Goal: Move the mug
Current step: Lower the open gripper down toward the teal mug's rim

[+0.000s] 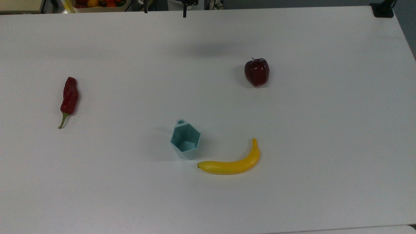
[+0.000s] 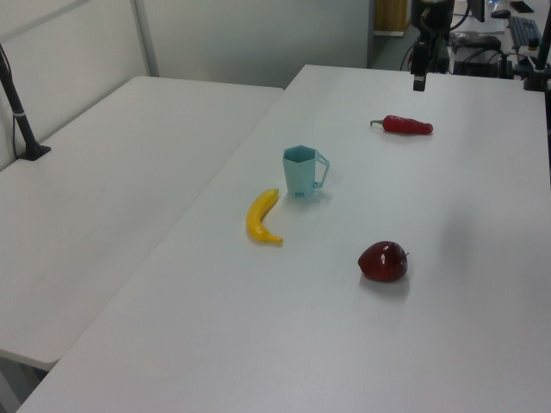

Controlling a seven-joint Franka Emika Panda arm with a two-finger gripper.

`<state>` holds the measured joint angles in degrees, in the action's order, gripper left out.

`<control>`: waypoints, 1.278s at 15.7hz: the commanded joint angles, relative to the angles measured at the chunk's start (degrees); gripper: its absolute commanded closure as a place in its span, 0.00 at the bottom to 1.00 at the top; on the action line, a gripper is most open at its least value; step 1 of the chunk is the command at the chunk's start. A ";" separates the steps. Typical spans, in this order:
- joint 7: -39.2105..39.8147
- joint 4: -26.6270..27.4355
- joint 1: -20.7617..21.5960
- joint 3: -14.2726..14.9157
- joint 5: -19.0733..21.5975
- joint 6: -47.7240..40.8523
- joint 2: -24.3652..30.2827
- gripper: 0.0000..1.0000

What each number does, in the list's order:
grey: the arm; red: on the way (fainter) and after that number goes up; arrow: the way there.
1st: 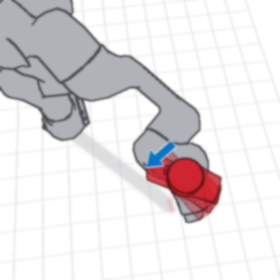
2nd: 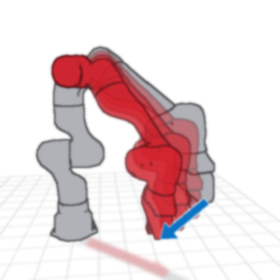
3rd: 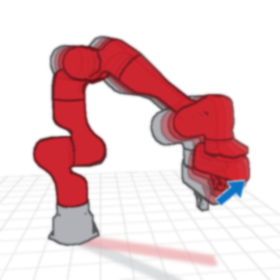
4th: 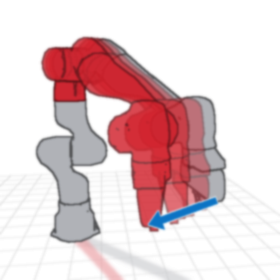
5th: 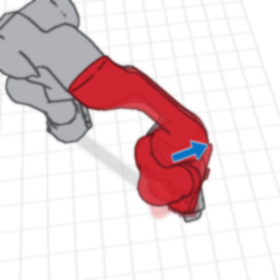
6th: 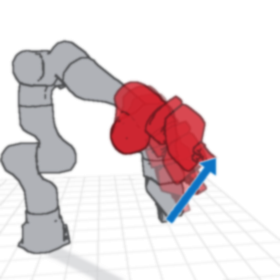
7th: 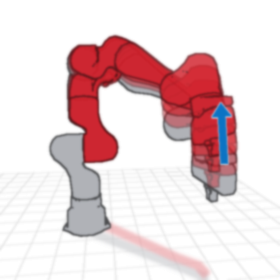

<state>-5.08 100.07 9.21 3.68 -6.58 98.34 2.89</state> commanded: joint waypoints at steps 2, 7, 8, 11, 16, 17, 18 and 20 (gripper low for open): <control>0.07 0.66 0.19 0.63 1.84 -0.08 0.45 0.00; 3.39 0.39 0.19 0.63 2.01 1.23 -0.78 0.00; 5.15 0.39 0.10 0.71 2.19 3.24 -1.13 0.00; 5.96 -0.74 -1.30 0.71 2.63 7.38 -2.45 0.00; 11.22 -8.21 -2.53 0.71 5.17 8.27 -11.92 0.00; 11.23 -9.18 -2.54 0.71 5.87 10.18 -14.47 0.00; 10.88 -9.19 -2.54 0.71 6.32 13.16 -15.88 0.00; 10.79 -9.19 -2.27 0.63 6.24 18.18 -18.17 0.00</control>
<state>4.31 93.14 6.35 3.84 -1.61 111.15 -10.66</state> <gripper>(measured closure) 0.000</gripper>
